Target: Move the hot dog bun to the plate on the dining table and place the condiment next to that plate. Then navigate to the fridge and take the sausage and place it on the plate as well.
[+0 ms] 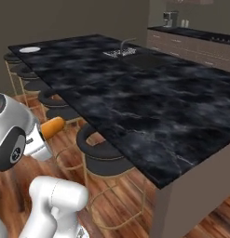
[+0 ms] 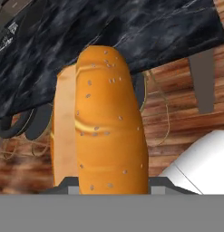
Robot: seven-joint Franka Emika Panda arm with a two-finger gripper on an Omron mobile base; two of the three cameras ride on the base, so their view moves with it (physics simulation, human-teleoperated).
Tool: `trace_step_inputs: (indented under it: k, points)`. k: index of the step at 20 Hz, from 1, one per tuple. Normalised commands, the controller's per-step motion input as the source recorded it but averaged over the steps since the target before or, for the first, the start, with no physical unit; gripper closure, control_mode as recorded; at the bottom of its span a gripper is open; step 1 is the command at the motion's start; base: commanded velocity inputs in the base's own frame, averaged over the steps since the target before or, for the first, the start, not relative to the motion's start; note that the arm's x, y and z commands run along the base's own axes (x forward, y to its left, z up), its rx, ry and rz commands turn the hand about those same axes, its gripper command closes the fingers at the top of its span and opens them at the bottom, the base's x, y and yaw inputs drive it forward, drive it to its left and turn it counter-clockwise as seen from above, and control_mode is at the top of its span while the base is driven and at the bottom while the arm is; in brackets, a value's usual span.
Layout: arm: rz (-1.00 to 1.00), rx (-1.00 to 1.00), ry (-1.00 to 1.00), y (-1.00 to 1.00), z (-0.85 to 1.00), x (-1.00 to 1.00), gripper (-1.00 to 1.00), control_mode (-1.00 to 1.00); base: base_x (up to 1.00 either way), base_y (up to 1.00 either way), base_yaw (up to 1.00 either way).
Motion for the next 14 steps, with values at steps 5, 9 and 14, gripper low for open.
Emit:
trace_step_inputs:
  k: [5, 9, 14]
  points:
    - [0.00, 0.00, 0.00, 0.00, 0.00, 0.00, 1.00, 1.00, 0.60, 1.00, 0.00]
    - [0.00, 0.00, 0.00, 0.00, 0.00, 0.00, 1.00, 1.00, 0.54, 1.00, 0.00]
    - [0.00, 0.00, 0.00, 0.00, 0.00, 0.00, 1.00, 1.00, 0.48, 1.00, 0.00]
